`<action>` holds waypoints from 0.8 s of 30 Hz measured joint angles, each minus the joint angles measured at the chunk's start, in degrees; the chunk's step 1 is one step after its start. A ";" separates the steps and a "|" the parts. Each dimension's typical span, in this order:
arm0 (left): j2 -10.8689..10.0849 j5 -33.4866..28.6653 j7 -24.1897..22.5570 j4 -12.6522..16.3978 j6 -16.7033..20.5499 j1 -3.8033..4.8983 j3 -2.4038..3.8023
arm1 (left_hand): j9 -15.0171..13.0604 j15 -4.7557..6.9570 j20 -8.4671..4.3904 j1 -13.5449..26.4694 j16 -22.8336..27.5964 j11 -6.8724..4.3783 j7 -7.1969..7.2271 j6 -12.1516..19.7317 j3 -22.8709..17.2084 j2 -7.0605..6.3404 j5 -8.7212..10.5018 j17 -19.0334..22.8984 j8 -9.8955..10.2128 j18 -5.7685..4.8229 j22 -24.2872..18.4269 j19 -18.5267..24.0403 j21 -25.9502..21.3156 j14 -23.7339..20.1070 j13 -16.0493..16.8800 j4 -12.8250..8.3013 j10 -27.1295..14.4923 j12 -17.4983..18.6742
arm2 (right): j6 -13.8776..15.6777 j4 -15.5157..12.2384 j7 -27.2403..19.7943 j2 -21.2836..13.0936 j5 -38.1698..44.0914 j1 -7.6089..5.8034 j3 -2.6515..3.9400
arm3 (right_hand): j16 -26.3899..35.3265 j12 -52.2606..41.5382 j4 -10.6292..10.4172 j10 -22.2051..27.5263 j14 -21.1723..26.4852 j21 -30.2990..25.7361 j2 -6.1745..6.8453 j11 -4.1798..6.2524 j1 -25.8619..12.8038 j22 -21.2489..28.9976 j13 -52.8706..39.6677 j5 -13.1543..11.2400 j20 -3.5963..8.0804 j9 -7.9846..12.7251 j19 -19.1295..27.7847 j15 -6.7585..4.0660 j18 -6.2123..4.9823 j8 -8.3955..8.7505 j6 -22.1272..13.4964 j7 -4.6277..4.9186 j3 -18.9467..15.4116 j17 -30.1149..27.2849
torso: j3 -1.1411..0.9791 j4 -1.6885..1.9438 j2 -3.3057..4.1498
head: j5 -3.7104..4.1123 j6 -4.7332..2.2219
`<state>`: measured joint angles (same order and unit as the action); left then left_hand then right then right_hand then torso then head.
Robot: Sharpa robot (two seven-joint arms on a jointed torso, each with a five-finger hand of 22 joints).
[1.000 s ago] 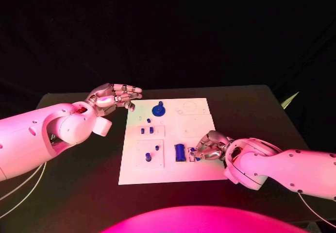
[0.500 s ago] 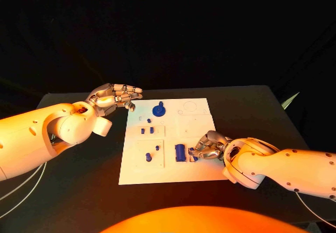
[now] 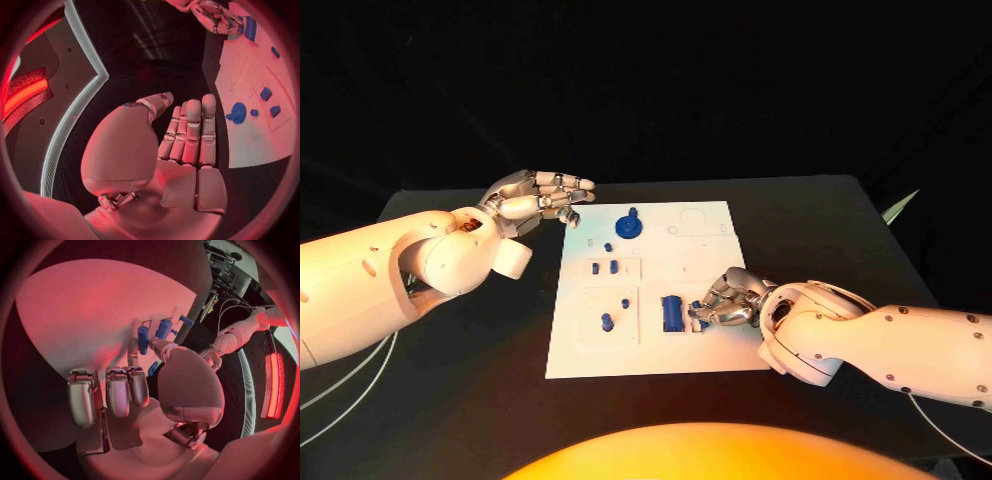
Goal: Assemble the parts on the task board
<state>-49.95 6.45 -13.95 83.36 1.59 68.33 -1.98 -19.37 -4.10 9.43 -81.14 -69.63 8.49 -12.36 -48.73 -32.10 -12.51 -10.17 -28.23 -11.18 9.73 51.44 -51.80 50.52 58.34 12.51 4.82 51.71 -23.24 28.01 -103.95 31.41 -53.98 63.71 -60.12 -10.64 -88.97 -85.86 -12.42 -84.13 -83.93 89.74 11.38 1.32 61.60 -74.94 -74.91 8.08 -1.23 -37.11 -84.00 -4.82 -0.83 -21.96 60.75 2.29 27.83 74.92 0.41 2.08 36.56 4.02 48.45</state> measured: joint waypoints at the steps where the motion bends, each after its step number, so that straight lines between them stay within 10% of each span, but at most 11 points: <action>1: 0.00 0.00 0.00 0.00 0.00 0.00 0.00 | 0.00 0.00 0.00 0.00 0.00 0.00 0.00 0.00 0.00 0.00 0.00 0.00 0.00 0.00 0.00 0.00 0.00 0.00 0.00 0.00 0.00 0.00 | -0.06 0.01 0.02 0.02 0.09 0.01 0.00 | 0.00 0.00 -0.02 0.00 0.00 0.00 0.00 0.00 0.00 0.00 0.00 -0.15 0.00 0.00 0.00 0.00 0.00 0.00 0.00 0.00 -0.02 0.00 | 0.00 0.00 0.00 | -0.01 0.01; 24: -0.06 0.00 0.12 -0.03 -0.07 0.00 0.00 | 0.01 0.00 0.00 0.00 0.00 0.00 0.00 0.00 0.00 0.00 0.00 0.00 0.00 0.00 0.00 0.00 0.00 0.00 -0.05 0.00 0.00 0.00 | -1.00 -1.32 0.40 -0.73 1.43 0.10 -0.02 | 0.00 0.00 -1.21 0.00 0.00 0.00 0.21 0.00 -1.79 0.02 0.00 -0.98 0.00 -0.09 0.00 0.00 0.00 0.02 0.20 0.22 -1.54 -0.01 | -0.01 0.00 -0.02 | -0.12 0.20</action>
<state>-50.01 6.45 -13.82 83.33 1.52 68.33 -1.98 -19.36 -4.10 9.43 -81.14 -69.63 8.49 -12.36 -48.73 -32.10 -12.51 -10.17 -28.23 -11.18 9.73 51.44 -51.80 50.52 58.34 12.46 4.82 51.71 -23.25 27.01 -105.28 31.82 -54.71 65.15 -60.02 -10.65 -88.97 -85.87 -13.63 -84.13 -83.93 89.74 11.59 1.32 59.81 -74.92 -74.90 7.10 -1.23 -37.20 -84.00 -4.82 -0.83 -21.94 60.95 2.51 26.29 74.92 0.40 2.08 36.54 3.90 48.65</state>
